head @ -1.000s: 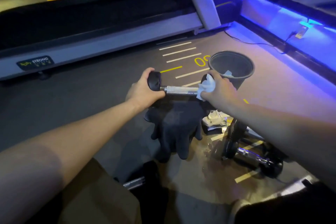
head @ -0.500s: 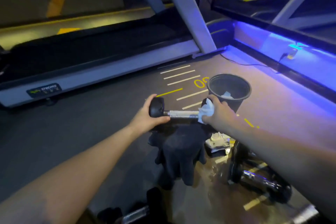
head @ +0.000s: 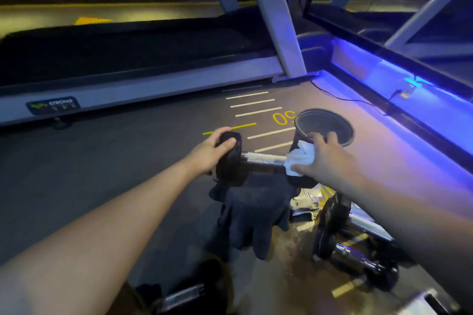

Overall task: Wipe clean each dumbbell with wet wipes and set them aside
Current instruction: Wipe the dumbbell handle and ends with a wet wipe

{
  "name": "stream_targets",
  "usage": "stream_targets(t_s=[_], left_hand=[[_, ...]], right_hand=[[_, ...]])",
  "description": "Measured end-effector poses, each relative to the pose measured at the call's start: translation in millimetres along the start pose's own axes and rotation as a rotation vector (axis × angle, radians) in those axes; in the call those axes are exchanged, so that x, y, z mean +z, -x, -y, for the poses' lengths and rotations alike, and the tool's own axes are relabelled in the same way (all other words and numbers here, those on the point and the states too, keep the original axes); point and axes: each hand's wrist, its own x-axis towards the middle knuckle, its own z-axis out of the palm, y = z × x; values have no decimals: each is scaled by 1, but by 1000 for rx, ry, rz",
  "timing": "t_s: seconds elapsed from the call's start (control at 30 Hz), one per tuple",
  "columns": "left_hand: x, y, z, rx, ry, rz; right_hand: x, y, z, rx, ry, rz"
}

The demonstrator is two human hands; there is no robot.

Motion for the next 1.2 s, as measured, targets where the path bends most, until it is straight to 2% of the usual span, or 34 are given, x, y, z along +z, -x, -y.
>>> stream_targets(t_s=[0.27,0.5,0.73,1.2], left_hand=[[0,5,-5,-30,-6,7],[3,3,-4,-47,-39,0],[4,3,-3,-46,-43,-12],[7,1,2,-41,17,-9]], right_hand=[[-10,7,-4,-130,78,-98],[-11,7,-4,-239,70,-21],[-11,9,6,-340,172,-76],[3,0,62,-554,-5,-7]])
